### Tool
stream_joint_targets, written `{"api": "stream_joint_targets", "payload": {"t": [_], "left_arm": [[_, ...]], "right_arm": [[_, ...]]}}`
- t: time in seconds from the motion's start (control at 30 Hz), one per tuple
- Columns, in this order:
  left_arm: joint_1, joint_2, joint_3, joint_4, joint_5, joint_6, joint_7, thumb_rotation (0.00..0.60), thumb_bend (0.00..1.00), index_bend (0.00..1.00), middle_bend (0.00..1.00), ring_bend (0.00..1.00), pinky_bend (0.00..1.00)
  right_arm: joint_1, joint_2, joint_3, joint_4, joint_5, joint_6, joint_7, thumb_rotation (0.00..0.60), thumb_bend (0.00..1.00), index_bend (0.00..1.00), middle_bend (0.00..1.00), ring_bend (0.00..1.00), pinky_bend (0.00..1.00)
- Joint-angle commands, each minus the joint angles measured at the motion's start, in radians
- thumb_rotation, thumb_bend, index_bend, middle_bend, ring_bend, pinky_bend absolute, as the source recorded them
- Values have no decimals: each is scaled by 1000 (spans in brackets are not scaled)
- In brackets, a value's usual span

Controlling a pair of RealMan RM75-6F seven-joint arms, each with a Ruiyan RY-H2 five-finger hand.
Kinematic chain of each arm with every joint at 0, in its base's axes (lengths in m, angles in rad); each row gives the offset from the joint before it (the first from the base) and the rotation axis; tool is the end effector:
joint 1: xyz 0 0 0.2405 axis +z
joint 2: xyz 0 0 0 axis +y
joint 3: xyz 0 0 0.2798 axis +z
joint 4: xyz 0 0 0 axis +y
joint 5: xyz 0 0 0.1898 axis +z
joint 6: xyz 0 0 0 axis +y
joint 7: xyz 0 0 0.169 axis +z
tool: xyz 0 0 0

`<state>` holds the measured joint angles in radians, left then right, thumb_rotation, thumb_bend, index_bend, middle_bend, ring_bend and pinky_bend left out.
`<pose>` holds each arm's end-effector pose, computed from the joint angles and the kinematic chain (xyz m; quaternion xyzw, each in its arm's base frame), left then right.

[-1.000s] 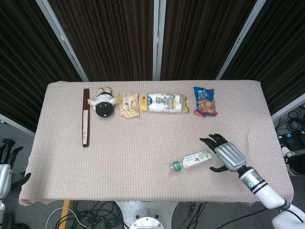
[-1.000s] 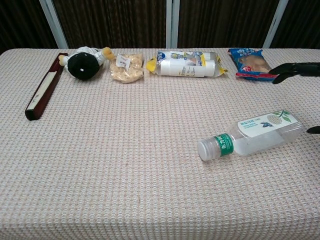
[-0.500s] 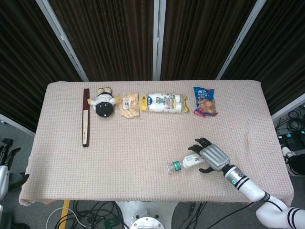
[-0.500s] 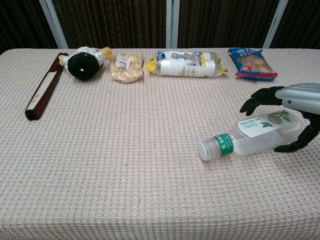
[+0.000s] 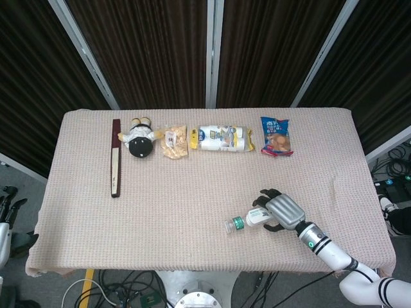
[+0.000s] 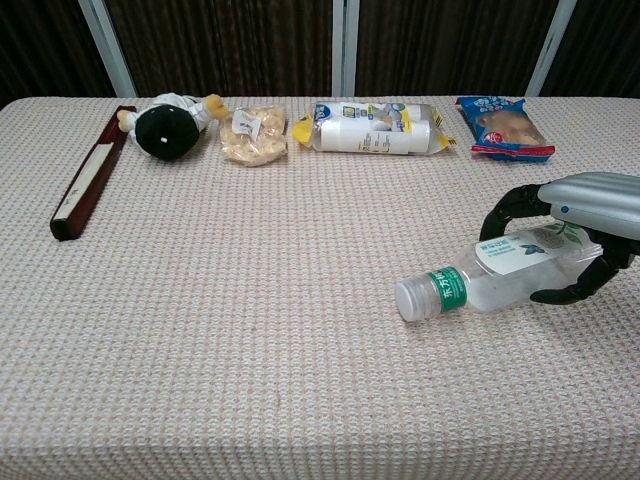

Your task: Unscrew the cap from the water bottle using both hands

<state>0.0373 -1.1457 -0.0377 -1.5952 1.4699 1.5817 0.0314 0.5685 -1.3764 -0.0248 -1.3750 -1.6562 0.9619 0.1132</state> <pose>-0.3475 0.1623 0.1954 -0.5482 -0.3971 -0.3633 0.6401 -0.2439 -0.3114 0.0218 0.8123 -0.3576 0.3275 0.3242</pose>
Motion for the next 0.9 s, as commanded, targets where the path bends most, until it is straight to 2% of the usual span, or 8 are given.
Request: {"api": "stream_joint_targets", "payload": {"t": [0.03,0.2,0.3,0.63,0.9], "left_arm": [[-1,1,0,1,2,0,-1,600,171,172,43,16,0],[-10,5,0,0,13,-9,2,600,171,172,42,16,0],[-29,11,-4,-3,38,-16,2,600,171,172,43,16,0],[-184,37,-40,-33,212,-81,-65,600,169,172,43,17,0],[-336,-8,-97,-71,273,-167,-97,600,164,172,43,16,0]], "right_arm": [[4,-20,1,22,-10,24,18,600,179,362,353,187,242],[4,-56,2,75,-34,84,77,600,261,506,455,287,341],[4,-72,0,103,-48,122,135,600,290,553,486,317,371],[-4,-155,27,164,-71,300,462,600,315,586,518,341,397],[56,-218,89,112,-27,281,595,600,357,587,526,349,400]]}}
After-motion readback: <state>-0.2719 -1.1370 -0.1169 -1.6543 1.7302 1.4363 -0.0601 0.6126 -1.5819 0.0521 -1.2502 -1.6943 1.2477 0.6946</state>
